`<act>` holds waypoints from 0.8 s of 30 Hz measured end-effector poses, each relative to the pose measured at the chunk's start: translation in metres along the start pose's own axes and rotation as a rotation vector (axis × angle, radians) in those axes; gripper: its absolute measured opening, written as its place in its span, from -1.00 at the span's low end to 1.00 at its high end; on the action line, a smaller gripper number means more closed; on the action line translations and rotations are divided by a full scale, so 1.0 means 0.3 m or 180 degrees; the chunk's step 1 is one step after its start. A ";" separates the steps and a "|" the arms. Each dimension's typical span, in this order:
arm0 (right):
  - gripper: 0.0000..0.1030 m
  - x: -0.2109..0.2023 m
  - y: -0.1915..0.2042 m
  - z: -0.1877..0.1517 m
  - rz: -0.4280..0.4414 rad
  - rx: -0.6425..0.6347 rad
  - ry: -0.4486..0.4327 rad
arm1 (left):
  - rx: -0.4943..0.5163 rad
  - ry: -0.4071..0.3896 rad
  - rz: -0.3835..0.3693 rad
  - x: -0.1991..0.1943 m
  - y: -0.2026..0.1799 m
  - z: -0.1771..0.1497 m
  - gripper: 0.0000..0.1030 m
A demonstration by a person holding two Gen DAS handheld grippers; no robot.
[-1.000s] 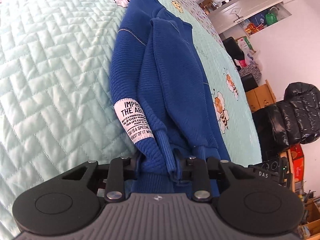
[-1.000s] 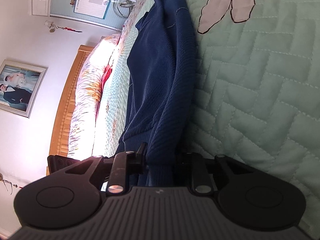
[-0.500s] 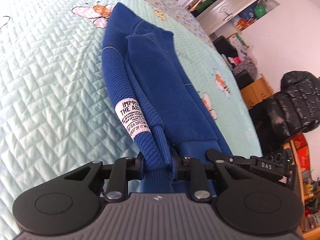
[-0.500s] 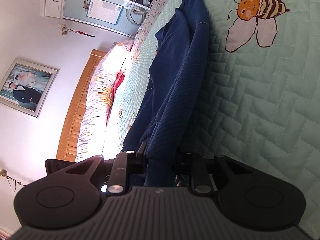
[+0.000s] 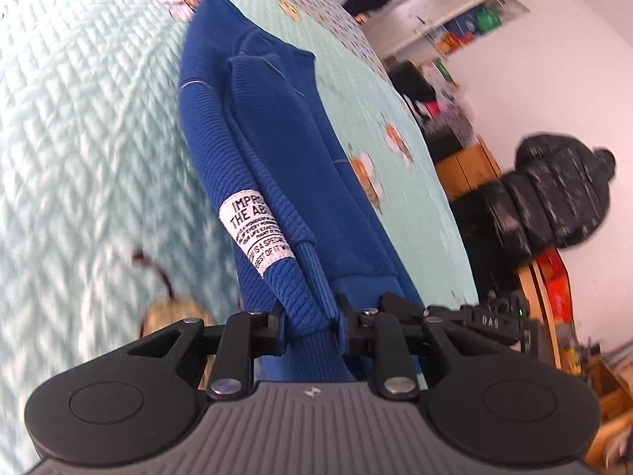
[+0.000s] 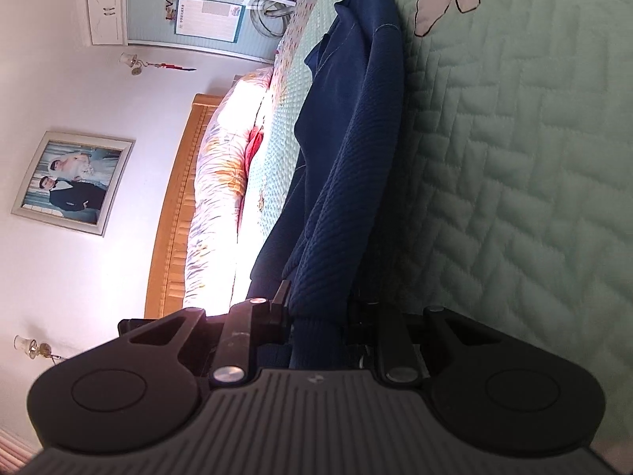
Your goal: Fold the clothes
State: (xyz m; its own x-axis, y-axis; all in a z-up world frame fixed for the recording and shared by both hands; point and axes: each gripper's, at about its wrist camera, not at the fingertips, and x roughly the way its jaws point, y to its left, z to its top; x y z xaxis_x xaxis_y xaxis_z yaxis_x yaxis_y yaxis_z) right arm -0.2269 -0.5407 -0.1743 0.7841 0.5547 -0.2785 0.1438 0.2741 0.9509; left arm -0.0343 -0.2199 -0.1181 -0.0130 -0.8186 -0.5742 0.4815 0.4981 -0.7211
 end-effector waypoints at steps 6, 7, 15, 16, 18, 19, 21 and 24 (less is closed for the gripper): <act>-0.55 -0.049 -0.052 -0.159 -0.0127 0.0143 0.0203 | -0.0210 0.0176 0.0126 -0.044 0.077 -0.136 -0.53; -0.55 -0.050 -0.067 -0.167 -0.0220 0.0160 0.0188 | -0.0302 0.0173 0.0176 -0.046 0.100 -0.150 -0.51; -0.11 -0.045 -0.035 -0.155 -0.0413 0.0154 0.0217 | -0.0530 0.0199 0.0448 -0.056 0.082 -0.154 0.06; -0.03 -0.050 -0.024 -0.155 -0.0424 0.0146 0.0214 | -0.0497 0.0237 0.0500 -0.059 0.067 -0.151 0.10; 0.18 -0.064 -0.001 -0.159 -0.0476 0.0110 0.0210 | -0.0382 0.0297 0.0646 -0.066 0.030 -0.152 0.20; 0.21 -0.070 0.009 -0.164 -0.0522 0.0092 0.0204 | -0.0332 0.0324 0.0720 -0.072 0.020 -0.155 0.22; 0.31 -0.094 0.018 -0.167 -0.0618 0.0091 0.0192 | -0.0288 0.0346 0.0743 -0.099 0.009 -0.161 0.24; 0.31 -0.146 0.018 -0.168 -0.0650 0.0170 0.0107 | -0.0237 0.0366 0.0727 -0.144 -0.008 -0.169 0.24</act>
State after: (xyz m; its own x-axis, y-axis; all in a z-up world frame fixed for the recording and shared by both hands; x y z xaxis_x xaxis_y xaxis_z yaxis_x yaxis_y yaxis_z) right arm -0.2910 -0.5239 -0.1638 0.7149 0.5182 -0.4696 0.3300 0.3421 0.8798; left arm -0.0794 -0.1712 -0.1111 -0.0129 -0.6468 -0.7626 0.4177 0.6894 -0.5918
